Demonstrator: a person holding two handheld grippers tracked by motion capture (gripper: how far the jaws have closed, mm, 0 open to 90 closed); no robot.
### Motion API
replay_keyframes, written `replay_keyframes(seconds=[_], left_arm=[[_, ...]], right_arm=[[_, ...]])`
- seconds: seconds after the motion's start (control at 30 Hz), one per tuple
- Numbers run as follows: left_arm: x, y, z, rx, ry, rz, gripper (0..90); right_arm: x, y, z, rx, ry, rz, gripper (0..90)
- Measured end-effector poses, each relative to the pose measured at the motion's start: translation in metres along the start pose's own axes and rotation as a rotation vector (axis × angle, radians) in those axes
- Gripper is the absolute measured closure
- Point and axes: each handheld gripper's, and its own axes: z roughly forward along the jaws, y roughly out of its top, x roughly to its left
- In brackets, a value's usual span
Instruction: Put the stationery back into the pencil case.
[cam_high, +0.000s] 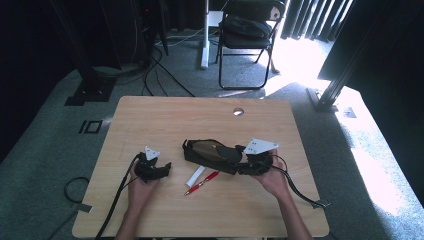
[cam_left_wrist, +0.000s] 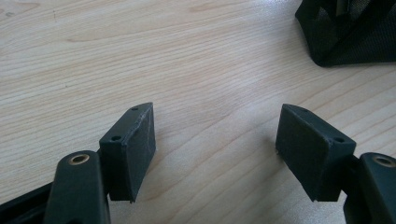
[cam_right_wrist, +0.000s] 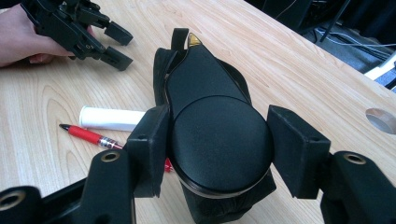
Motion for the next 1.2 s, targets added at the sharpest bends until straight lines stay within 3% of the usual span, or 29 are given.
replay_keyframes(seconds=[1.2], left_arm=[[0.000, 0.000, 0.000, -0.001, 0.000, -0.002, 29.1]], right_arm=[[-0.007, -0.004, 0.023, 0.021, 0.002, 0.026, 41.2]])
